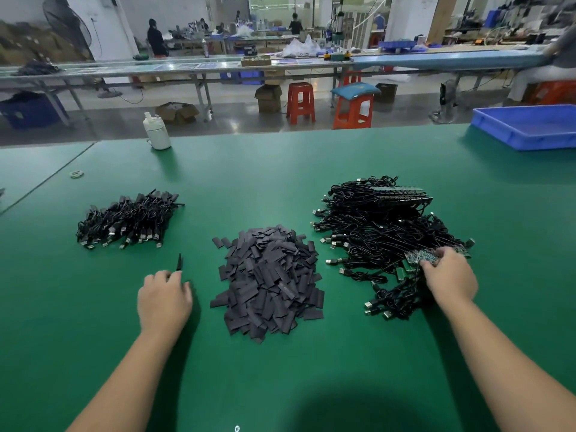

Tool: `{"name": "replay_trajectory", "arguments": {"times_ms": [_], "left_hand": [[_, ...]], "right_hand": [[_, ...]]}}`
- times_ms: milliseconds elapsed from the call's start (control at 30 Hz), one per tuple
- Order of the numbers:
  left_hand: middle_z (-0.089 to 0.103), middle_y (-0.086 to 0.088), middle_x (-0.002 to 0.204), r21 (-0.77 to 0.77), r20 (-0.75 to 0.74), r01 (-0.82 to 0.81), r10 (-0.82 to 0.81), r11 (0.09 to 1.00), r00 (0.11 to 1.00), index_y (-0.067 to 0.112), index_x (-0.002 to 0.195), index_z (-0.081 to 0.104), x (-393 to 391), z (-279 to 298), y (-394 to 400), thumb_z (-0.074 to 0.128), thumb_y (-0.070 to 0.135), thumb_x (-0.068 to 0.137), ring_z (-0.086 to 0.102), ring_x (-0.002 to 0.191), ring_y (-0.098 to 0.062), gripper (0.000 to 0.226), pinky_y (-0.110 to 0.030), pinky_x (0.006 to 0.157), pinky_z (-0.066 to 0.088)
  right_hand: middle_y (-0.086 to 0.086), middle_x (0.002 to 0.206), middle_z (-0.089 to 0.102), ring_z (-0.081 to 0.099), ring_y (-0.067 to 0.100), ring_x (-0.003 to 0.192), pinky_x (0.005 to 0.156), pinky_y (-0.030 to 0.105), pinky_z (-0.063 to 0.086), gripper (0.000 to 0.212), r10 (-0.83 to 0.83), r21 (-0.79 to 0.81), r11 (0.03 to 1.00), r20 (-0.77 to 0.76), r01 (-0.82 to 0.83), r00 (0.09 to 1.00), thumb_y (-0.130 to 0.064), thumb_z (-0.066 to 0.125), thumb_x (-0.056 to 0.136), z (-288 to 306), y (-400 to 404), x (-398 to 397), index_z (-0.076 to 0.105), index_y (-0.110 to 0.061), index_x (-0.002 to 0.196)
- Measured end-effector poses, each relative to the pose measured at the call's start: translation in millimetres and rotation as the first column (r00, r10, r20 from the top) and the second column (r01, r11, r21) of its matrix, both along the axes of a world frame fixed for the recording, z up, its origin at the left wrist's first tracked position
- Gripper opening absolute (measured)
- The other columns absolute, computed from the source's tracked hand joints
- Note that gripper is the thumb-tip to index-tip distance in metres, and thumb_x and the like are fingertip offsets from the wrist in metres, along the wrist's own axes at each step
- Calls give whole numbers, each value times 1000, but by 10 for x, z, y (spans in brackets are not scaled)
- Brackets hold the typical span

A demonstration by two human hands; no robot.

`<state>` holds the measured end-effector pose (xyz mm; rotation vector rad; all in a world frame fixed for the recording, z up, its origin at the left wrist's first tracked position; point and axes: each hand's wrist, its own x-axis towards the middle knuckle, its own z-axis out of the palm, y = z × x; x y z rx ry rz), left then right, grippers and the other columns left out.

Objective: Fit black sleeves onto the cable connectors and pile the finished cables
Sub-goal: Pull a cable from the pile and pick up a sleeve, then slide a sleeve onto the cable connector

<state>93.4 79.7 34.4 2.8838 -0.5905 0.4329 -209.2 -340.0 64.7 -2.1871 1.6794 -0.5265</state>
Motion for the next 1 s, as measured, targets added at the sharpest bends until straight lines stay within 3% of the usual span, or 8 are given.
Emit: {"name": "replay_trajectory", "arguments": {"times_ms": [67, 167, 267, 467, 700, 800, 900, 1000], "left_hand": [[68, -17, 102, -55, 81, 131, -126, 990, 989, 2, 103, 73, -124, 9, -167, 71, 12, 80, 57, 91, -35, 25, -43, 75, 50], [69, -9, 103, -91, 85, 293, -285, 952, 955, 8, 103, 74, -367, 59, -484, 71, 11, 79, 59, 94, -27, 24, -39, 78, 53], [67, 1, 105, -155, 39, 403, -402, 902, 915, 16, 102, 74, -627, 108, -790, 66, 15, 84, 58, 97, -19, 19, -33, 75, 54], [64, 6, 106, -250, 29, 492, -502, 834, 865, 19, 98, 73, -958, 171, -1146, 65, 15, 86, 58, 100, -17, 15, -31, 69, 54], [63, 9, 114, -318, -47, 561, -604, 764, 796, 23, 112, 70, -1216, 300, -1461, 55, 18, 92, 54, 108, -12, 25, -31, 80, 53], [65, 12, 112, -420, -243, 525, -649, 740, 721, 28, 124, 62, -1359, 395, -1646, 54, 28, 95, 58, 103, -9, 30, -31, 90, 50], [65, 16, 109, -651, -488, 327, -708, 685, 510, 28, 135, 54, -1507, 470, -1852, 64, 36, 92, 62, 97, -6, 44, -31, 94, 52], [64, 19, 86, -759, -491, 160, -716, 632, 497, 36, 102, 64, -1583, 523, -1998, 70, 37, 88, 59, 72, 1, 15, -21, 73, 50]], "right_hand": [[6, 100, 67, 62, 26, 91, 70, 36, 55, 38, -12, 32, 999, 36, 10, 999, -27, 66, 94, -7, 13, 19, 58, -15, 129], [20, 131, 48, 47, 37, 121, 87, 46, 51, 59, -77, 99, 992, 12, 76, 997, -36, 73, 88, -9, 9, 45, 50, -11, 136], [19, 137, 35, 49, 39, 117, 86, 47, 52, 69, -110, 210, 972, 30, 101, 994, -44, 74, 86, 13, 8, 64, 44, -12, 140], [17, 136, 33, 52, 21, 66, 59, 30, 40, 48, -125, 267, 961, 165, 78, 978, -15, 79, 83, 76, 64, 114, 53, -16, 123], [13, 126, 54, 64, 33, 90, 70, 31, 42, 10, 51, 30, 998, 250, -61, 967, -24, 67, 94, 252, 325, 94, 59, -22, 100], [-1, 99, 66, 64, 21, 87, 64, 28, 41, 7, 198, 50, 971, 370, -232, 908, -22, 64, 96, 364, 487, 159, 58, -19, 98], [-9, 95, 68, 63, 7, 88, 69, 20, 45, 10, 361, 125, 875, 476, -468, 802, -21, 68, 93, 518, 716, 263, 61, -20, 100], [-8, 95, 74, 68, 5, 90, 83, 23, 52, 15, 510, 128, 752, 509, -647, 693, -17, 70, 92, 608, 916, 344, 71, -24, 106]]}}
